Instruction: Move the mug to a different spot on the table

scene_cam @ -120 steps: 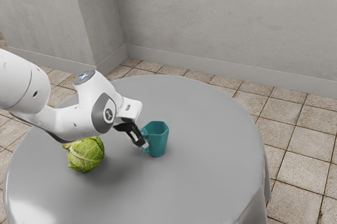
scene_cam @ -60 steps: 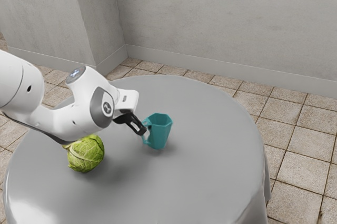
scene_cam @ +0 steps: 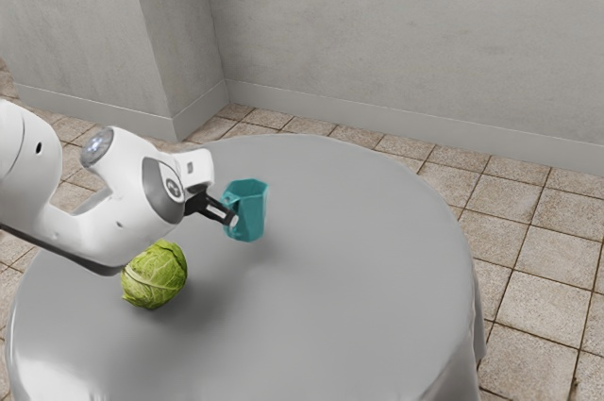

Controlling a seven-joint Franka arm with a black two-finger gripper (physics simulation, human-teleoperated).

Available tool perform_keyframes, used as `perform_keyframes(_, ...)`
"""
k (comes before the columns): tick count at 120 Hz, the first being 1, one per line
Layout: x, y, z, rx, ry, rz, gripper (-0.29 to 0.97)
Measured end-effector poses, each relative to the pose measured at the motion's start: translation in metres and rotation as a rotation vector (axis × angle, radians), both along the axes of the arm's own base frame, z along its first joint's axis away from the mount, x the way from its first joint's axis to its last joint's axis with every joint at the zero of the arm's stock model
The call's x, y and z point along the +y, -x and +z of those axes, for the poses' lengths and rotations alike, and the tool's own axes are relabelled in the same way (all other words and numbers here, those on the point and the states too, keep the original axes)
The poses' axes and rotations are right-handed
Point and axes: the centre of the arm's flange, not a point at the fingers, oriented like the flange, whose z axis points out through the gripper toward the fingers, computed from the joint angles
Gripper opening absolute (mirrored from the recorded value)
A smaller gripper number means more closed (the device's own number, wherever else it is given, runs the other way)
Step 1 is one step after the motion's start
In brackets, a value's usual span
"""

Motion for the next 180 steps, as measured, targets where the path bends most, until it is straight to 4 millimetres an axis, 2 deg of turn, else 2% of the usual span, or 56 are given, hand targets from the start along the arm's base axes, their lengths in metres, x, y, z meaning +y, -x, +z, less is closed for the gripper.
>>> perform_keyframes(10, -0.007, -0.01, -0.002, -0.019, -0.008, 0.009, 0.02)
perform_keyframes(29, -0.001, -0.016, -0.01, -0.031, -0.026, 0.045, 0.02)
perform_keyframes(50, 0.005, -0.013, -0.025, -0.011, -0.034, 0.071, 0.03)
perform_keyframes(81, 0.004, -0.007, -0.035, 0.012, -0.029, 0.079, 0.09)
perform_keyframes(93, 0.001, -0.004, -0.037, 0.023, -0.019, 0.077, 0.17)
perform_keyframes(107, 0.001, -0.002, -0.036, 0.029, -0.006, 0.076, 0.29)
perform_keyframes(124, 0.002, -0.001, -0.034, 0.031, 0.003, 0.075, 0.37)
perform_keyframes(157, 0.002, -0.001, -0.032, 0.03, 0.01, 0.073, 0.43)
perform_keyframes(180, 0.001, 0.014, -0.011, 0.013, 0.026, 0.06, 0.47)
